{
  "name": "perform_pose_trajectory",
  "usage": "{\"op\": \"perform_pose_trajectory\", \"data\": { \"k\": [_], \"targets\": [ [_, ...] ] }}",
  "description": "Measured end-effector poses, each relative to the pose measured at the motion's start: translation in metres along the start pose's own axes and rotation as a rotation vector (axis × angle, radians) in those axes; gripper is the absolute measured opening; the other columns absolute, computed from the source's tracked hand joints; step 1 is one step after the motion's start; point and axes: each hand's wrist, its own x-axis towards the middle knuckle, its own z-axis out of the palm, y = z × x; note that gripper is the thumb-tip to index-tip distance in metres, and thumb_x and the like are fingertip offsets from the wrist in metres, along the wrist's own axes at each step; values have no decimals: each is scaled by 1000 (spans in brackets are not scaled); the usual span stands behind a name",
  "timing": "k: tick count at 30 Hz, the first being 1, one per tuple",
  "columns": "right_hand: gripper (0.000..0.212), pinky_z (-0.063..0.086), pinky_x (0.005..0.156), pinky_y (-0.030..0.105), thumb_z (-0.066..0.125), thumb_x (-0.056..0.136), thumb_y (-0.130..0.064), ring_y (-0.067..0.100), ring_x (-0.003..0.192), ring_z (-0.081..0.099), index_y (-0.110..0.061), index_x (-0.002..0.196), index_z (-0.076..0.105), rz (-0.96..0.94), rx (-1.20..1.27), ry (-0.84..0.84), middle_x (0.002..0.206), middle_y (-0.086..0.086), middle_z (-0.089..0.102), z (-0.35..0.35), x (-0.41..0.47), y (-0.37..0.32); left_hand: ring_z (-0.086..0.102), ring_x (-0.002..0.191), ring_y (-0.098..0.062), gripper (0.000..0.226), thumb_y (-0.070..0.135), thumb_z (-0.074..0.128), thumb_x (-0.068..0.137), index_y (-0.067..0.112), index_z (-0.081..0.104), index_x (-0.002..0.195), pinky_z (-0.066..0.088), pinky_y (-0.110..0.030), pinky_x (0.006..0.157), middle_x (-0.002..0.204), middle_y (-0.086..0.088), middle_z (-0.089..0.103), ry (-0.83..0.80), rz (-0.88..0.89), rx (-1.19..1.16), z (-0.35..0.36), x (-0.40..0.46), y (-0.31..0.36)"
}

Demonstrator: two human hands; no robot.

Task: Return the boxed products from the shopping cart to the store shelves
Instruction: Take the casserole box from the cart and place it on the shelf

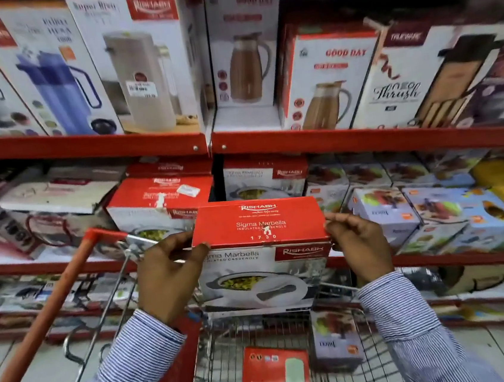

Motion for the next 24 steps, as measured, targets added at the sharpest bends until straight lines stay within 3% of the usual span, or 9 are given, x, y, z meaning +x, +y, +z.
{"op": "perform_pose_trajectory", "data": {
  "k": [2, 5, 7, 10, 11, 15, 19, 24],
  "targets": [
    [16, 57, 78, 35, 64, 87, -16, 19, 88, 68, -25, 97, 71, -39, -9, 0, 96, 3, 73, -4, 6, -9, 73, 83, -11, 32, 27, 72, 81, 20, 74, 112, 56, -29, 75, 89, 7, 77, -30, 5, -33, 0, 8, 9],
    [17, 56, 85, 41, 63, 88, -15, 20, 93, 68, -27, 99, 68, -71, -8, -5, 101, 3, 73, -9, 15, -11, 71, 98, -25, 35, 11, 68, 86, 17, 69, 120, 57, -48, 92, 104, -4, 77, -110, -15, -120, 8, 17, 18],
    [19, 55, 91, 45, 63, 88, -16, 22, 97, 68, -25, 104, 69, -75, -16, 7, 103, 2, 73, -10, 23, -8, 67, 107, -25, 40, 7, 66, 85, 18, 66, 124, 54, -46, 97, 111, -3, 74, -130, -12, -132, 15, 23, 18],
    [22, 53, 95, 50, 62, 89, -13, 26, 102, 66, -20, 109, 68, -65, -14, 18, 107, 6, 72, -7, 36, -4, 62, 114, -20, 51, 6, 67, 83, 23, 60, 130, 53, -36, 90, 119, 1, 70, -179, -12, -173, 29, 32, 19],
    [24, 52, 96, 50, 61, 90, -10, 27, 103, 66, -19, 111, 67, -55, -12, 16, 109, 6, 72, -5, 40, -2, 61, 116, -20, 54, 5, 67, 83, 24, 57, 133, 53, -35, 90, 123, 1, 68, -191, -18, -178, 33, 34, 18],
    [27, 51, 98, 47, 58, 91, -7, 25, 104, 65, -16, 115, 65, -24, -63, 1, 107, 4, 70, 3, 54, 11, 52, 129, -29, 65, 6, 67, 84, 24, 46, 142, 47, -55, 105, 142, -5, 55, -249, -106, -186, 48, 47, 8],
    [25, 51, 95, 37, 55, 92, -14, 21, 102, 66, -21, 114, 65, -24, -119, -17, 108, 0, 72, 10, 68, 16, 43, 138, -29, 77, 3, 68, 83, 27, 36, 149, 42, -53, 112, 153, -5, 44, -289, -175, -161, 62, 62, 1],
    [27, 42, 83, 24, 52, 95, -20, 16, 97, 62, -22, 119, 63, -35, -174, -60, 106, -3, 69, 13, 91, 11, 58, 123, -28, 78, -3, 66, 84, 24, 34, 149, 48, -51, 107, 140, -6, 58, -295, -211, -225, 74, 79, 0]
  ]
}}
